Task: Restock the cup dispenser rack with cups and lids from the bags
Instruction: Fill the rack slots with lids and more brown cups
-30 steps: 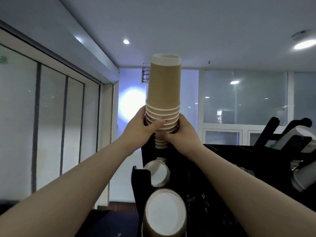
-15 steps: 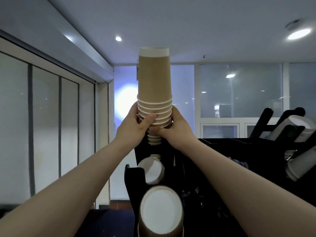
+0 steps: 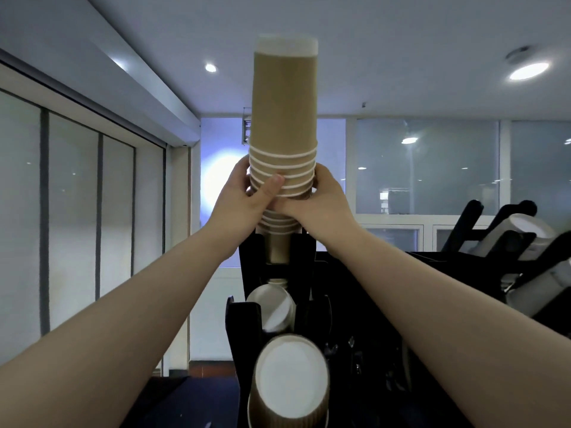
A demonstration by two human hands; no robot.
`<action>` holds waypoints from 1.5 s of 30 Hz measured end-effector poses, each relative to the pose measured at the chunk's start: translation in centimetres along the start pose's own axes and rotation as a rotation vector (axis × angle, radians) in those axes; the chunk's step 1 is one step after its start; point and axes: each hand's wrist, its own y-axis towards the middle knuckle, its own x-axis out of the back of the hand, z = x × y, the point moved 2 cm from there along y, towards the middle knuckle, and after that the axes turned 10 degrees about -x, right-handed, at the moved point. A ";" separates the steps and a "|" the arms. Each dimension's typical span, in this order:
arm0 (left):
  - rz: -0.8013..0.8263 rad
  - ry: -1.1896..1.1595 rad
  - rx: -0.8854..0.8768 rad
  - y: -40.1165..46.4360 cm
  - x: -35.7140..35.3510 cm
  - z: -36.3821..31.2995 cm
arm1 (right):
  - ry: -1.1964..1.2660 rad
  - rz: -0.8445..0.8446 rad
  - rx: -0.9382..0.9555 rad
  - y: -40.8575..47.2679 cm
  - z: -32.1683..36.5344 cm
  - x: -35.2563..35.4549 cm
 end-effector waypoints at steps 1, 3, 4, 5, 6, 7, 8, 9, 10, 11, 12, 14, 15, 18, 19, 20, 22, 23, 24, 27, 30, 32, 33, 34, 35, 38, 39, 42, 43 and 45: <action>0.010 -0.012 0.007 0.0 0.0 -0.2 | -0.009 0.018 0.006 0.0 0.4 0.1; 0.048 -0.037 0.039 -0.4 -0.1 -0.3 | -0.021 0.054 0.004 -0.2 0.7 0.3; 0.068 -0.042 0.053 -0.8 -0.1 -0.2 | -0.032 0.062 0.005 -0.5 0.7 0.4; 0.083 -0.043 0.059 -1.0 -0.1 -0.3 | -0.045 0.061 0.007 -0.8 0.9 0.5; 0.090 -0.041 0.055 -1.0 -0.1 -0.5 | -0.055 0.055 0.012 -1.0 1.2 0.6; 0.089 -0.033 0.042 -0.8 -0.1 -0.9 | -0.052 0.044 0.019 -1.0 1.7 0.7; 0.081 -0.021 0.027 -0.4 0.1 -1.5 | -0.039 0.034 0.028 -0.9 2.4 0.8; 0.068 -0.014 0.012 0.1 0.3 -2.1 | -0.020 0.028 0.038 -0.9 3.1 1.0; 0.057 -0.016 -0.002 0.6 0.4 -2.8 | -0.002 0.029 0.051 -0.8 3.9 1.1; 0.052 -0.017 -0.015 0.9 0.6 -3.5 | 0.017 0.036 0.063 -0.8 4.6 1.2; 0.053 -0.015 -0.025 1.1 0.7 -4.0 | 0.036 0.046 0.074 -0.9 5.2 1.2; 0.059 -0.022 -0.035 1.1 0.9 -5.0 | 0.053 0.069 0.093 -1.4 6.1 1.4; 0.062 -0.027 -0.041 0.9 1.1 -5.5 | 0.050 0.078 0.104 -1.8 6.5 1.5; 0.051 -0.016 -0.054 -0.1 1.6 -7.3 | 0.027 0.109 0.156 -3.1 7.4 1.8; 0.046 -0.015 -0.052 -0.6 1.8 -7.9 | 0.028 0.130 0.175 -3.7 7.8 1.8; 0.044 -0.021 -0.044 -1.2 2.0 -8.3 | 0.026 0.157 0.190 -4.2 8.0 1.8; 0.054 -0.032 -0.018 -2.5 2.3 -8.8 | 0.020 0.214 0.197 -5.4 8.0 1.8; 0.065 -0.029 0.002 -3.3 2.5 -8.9 | 0.012 0.239 0.188 -6.0 7.9 1.8; 0.078 -0.023 0.026 -4.1 2.6 -8.9 | -0.001 0.264 0.172 -6.5 7.6 1.9; 0.132 0.017 0.108 -6.0 2.9 -8.7 | -0.043 0.320 0.114 -7.9 7.1 2.1; 0.188 0.007 0.227 -7.3 3.1 -8.3 | -0.108 0.337 0.106 -8.8 6.6 2.2; 0.218 -0.019 0.294 -8.1 3.0 -7.8 | -0.129 0.320 0.077 -9.4 5.9 2.2; 0.227 -0.020 0.321 -8.4 3.0 -7.6 | -0.139 0.305 0.039 -9.6 5.5 2.1; 0.233 -0.012 0.340 -8.8 3.0 -7.3 | -0.148 0.297 -0.001 -9.7 4.9 2.0; 0.235 0.000 0.355 -9.1 2.9 -7.0 | -0.154 0.294 -0.028 -9.7 4.5 1.8; 0.242 0.046 0.390 -9.9 3.1 -6.1 | -0.185 0.325 -0.035 -9.8 3.3 1.2; 0.247 0.060 0.399 -10.0 3.1 -5.8 | -0.186 0.339 -0.035 -9.8 3.0 1.0; 0.247 0.066 0.435 -10.3 3.1 -5.1 | -0.211 0.355 -0.047 -9.2 2.2 0.6; 0.249 0.055 0.443 -10.3 3.0 -4.9 | -0.232 0.352 -0.052 -9.0 2.0 0.6; 0.262 0.045 0.450 -10.4 2.6 -4.5 | -0.307 0.332 -0.039 -8.6 1.6 0.6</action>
